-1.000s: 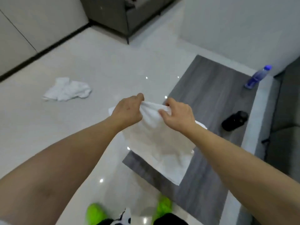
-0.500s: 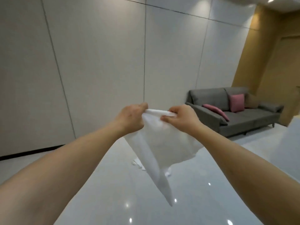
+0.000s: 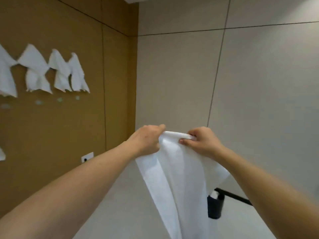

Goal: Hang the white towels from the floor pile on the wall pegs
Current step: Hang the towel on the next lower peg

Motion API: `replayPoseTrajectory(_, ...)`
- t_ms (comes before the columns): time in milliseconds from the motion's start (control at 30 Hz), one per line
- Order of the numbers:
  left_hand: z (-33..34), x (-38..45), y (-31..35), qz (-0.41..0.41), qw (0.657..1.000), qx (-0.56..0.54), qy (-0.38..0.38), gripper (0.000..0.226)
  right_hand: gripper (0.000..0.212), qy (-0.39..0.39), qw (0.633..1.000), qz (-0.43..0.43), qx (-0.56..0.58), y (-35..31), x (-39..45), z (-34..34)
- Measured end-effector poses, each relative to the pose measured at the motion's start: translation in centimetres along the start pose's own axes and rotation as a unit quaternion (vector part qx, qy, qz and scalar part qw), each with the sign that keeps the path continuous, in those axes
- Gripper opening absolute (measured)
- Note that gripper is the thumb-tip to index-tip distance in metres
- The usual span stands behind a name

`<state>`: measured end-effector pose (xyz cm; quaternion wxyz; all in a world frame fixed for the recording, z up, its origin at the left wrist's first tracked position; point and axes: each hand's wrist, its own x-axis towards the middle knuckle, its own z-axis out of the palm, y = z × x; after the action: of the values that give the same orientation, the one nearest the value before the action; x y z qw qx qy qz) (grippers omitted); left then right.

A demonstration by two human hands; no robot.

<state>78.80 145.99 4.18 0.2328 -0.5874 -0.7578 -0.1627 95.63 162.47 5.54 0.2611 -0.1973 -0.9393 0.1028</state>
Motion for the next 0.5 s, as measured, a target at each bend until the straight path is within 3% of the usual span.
replayPoseTrajectory(267,-1.5,3.8,-22.1,-0.185,0.978,0.098,-0.018,0.018,0.042,-0.059,0.979,-0.163,0.103,-9.1,24.7,11.9)
replayPoseTrajectory(500,-1.7,1.2,-37.8,-0.321,0.933,0.156,-0.044,0.018,0.043,-0.128,0.941,-0.259,0.174,-19.6,39.0,24.1)
